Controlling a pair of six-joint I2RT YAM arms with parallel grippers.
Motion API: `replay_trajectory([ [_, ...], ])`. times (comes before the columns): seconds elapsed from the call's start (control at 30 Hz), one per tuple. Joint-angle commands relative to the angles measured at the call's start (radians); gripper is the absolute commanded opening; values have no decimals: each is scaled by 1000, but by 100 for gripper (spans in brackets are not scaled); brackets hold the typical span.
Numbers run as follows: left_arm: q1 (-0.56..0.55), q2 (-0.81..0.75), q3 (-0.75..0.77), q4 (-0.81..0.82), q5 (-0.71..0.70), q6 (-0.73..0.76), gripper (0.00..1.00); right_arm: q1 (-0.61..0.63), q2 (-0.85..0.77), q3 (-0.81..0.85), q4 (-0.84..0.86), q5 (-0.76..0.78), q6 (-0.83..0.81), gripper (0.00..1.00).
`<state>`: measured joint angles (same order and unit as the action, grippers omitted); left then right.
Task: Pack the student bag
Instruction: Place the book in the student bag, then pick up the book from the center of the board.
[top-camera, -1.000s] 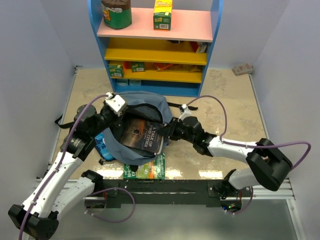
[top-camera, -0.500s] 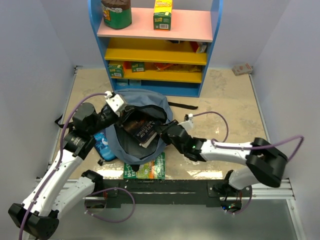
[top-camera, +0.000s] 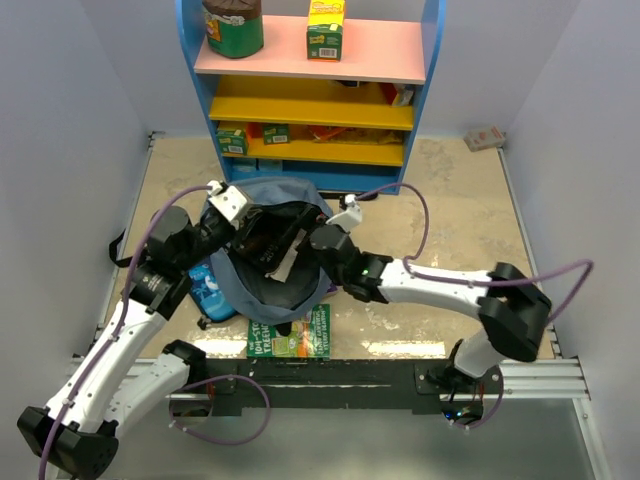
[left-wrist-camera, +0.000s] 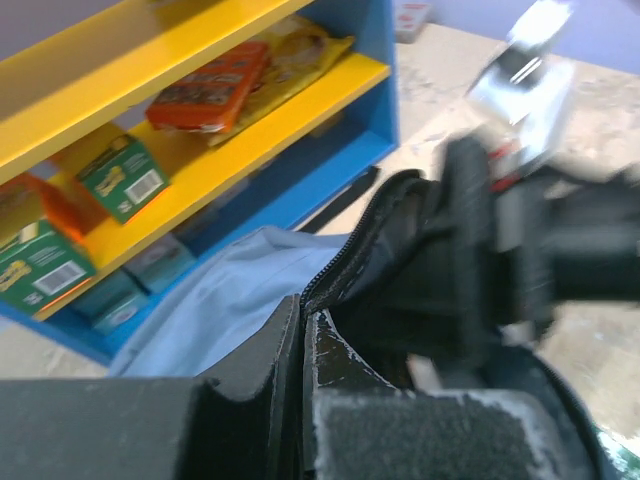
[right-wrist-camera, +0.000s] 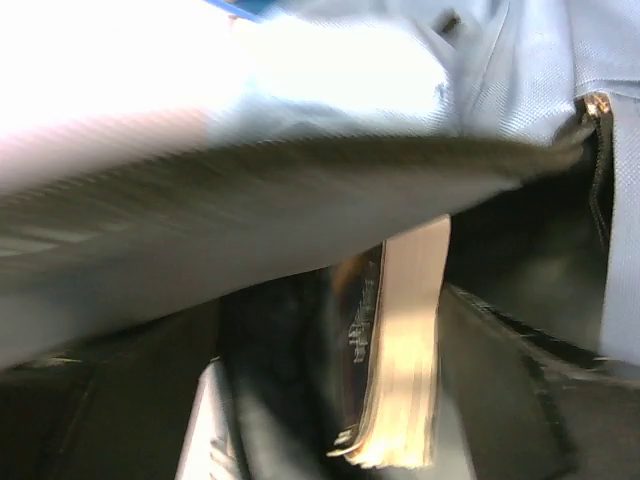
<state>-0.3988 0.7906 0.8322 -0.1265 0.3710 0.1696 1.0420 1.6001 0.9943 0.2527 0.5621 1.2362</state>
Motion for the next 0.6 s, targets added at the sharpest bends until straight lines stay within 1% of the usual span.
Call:
replay_trajectory([
  [0.0, -3, -24, -10, 162, -127, 30, 0, 4, -280, -82, -41, 7, -239, 99],
  [0.03, -3, -24, -15, 159, -121, 30, 0, 4, -325, -113, -59, -1, -251, 99],
  [0.07, -3, -27, -15, 150, -113, 31, 0, 4, -359, -135, -108, -11, -226, 99],
  [0.1, -3, -30, -19, 146, -97, 33, 0, 6, -427, -173, -203, -36, -222, 99],
  [0.13, -5, -34, -22, 145, -93, 34, 0, 15, -462, -202, -234, -53, -215, 99],
  [0.17, -5, -34, -33, 146, -96, 36, 0, 23, -494, -232, -250, -71, -204, 99],
  [0.2, -2, -36, -38, 148, -110, 39, 0, 32, -559, -294, -277, -86, -207, 99],
  [0.27, 0, -37, -51, 160, -125, 45, 0, 56, -603, -341, -285, -146, -246, 98],
  [0.37, 6, -31, -51, 178, -165, 50, 0, 59, -605, -402, -297, -238, -303, 96],
  [0.43, 8, -24, -42, 198, -245, 73, 0, 62, -554, -417, -270, -281, -343, 95],
  [0.47, 6, -13, -27, 226, -282, 80, 0, 64, -537, -437, -227, -327, -374, 95],
  [0.5, 8, -8, -19, 240, -350, 100, 0, 64, -517, -445, -210, -337, -386, 94],
  [0.57, 11, -5, -7, 277, -406, 116, 0, 62, -474, -466, -159, -341, -421, 93],
])
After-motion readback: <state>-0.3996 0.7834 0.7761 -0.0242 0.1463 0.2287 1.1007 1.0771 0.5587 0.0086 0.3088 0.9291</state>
